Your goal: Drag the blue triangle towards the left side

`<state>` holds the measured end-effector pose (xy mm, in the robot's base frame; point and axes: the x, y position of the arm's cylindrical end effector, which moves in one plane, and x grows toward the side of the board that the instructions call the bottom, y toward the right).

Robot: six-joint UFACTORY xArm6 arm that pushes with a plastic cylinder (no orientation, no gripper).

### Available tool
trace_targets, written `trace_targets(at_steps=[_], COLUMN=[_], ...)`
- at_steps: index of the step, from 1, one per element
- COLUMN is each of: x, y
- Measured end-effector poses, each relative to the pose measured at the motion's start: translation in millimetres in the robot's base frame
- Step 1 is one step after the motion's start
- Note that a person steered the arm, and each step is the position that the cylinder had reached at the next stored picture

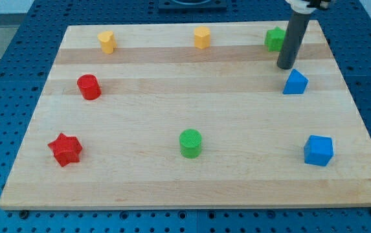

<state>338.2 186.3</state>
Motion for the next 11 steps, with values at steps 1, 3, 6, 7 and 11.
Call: trace_targets(at_steps=[1,3,6,7,11], x=[0,5,65,53,27], y=[-1,38,-14,-74,-135])
